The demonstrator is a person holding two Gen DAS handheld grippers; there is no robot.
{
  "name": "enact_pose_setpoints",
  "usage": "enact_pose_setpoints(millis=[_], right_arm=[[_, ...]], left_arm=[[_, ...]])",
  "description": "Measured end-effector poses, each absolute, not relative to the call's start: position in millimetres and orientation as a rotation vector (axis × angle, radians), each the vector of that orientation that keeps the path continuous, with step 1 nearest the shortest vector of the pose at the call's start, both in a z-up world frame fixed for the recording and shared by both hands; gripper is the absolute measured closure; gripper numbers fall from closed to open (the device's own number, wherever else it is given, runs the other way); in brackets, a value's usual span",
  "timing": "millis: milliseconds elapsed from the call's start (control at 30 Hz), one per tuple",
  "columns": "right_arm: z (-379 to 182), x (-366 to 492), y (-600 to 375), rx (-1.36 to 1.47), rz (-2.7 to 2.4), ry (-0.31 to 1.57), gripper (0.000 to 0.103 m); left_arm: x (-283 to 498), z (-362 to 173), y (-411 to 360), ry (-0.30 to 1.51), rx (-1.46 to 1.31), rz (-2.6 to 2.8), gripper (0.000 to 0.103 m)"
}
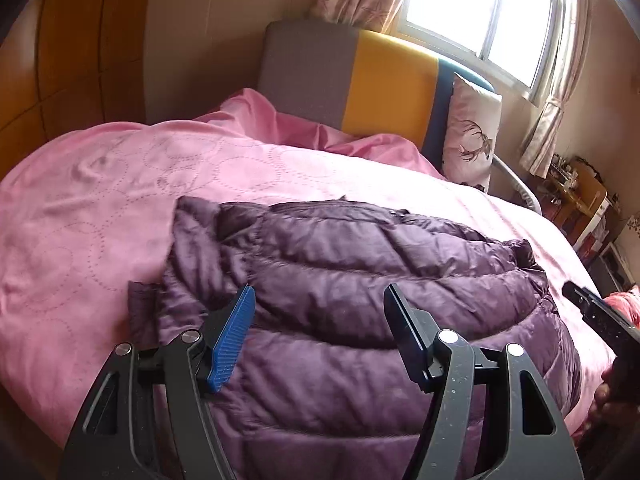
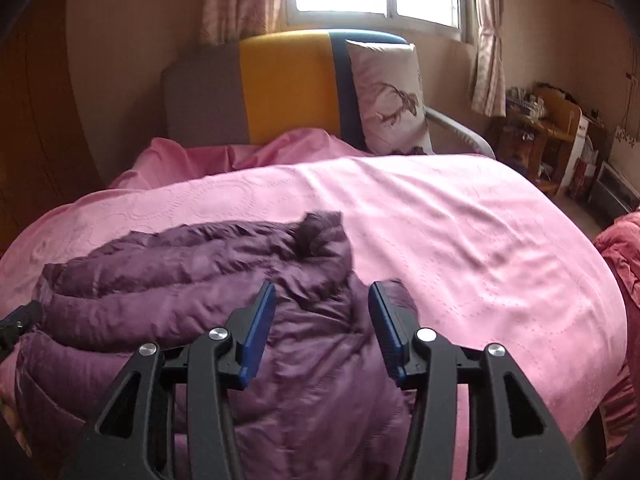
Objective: Fold large clothes
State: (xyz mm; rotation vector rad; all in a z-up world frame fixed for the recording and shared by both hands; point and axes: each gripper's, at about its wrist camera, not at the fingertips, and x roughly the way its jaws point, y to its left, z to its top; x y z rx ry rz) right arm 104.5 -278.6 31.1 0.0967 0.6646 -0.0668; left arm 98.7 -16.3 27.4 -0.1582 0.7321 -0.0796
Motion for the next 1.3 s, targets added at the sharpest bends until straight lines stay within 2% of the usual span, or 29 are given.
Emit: enact_pose_setpoints(millis=[67, 267, 333, 400, 467, 900, 1133, 1300], right_arm=[[36, 111, -248, 0.066, -0.001, 0.636, 0.049], [5, 141, -199, 0.029, 0.047, 0.696, 0.051], [-11, 147, -199, 0.025, 0.041, 0.724, 0.05], [-30, 153, -200, 0.018, 0.029, 0.753, 0.05], [-39, 153, -200, 0.01, 0.023, 0.753, 0.049], [-54, 158, -202, 0.028, 0.028, 0.761, 0.049], [-28, 135, -231, 0.127, 0.063, 0.76, 0.032], [-11, 108, -260, 0.166, 0.009, 0.73, 0.025]], left_arm=[[107, 23, -31, 0.752, -0.156, -0.092, 0.037], [125, 3, -49, 0.795, -0.115, -0.074, 0.037], [125, 2, -51, 0.794, -0.116, -0.066, 0.037], [121, 4, -53, 0.773, -0.121, -0.068, 0.031], [120, 3, -61, 0.768, -0.099, -0.071, 0.029], [130, -34, -75, 0.791, -0.027, -0.023, 0.025], [127, -36, -74, 0.785, -0.023, -0.032, 0.025], [124, -38, -73, 0.772, -0.015, -0.033, 0.025]])
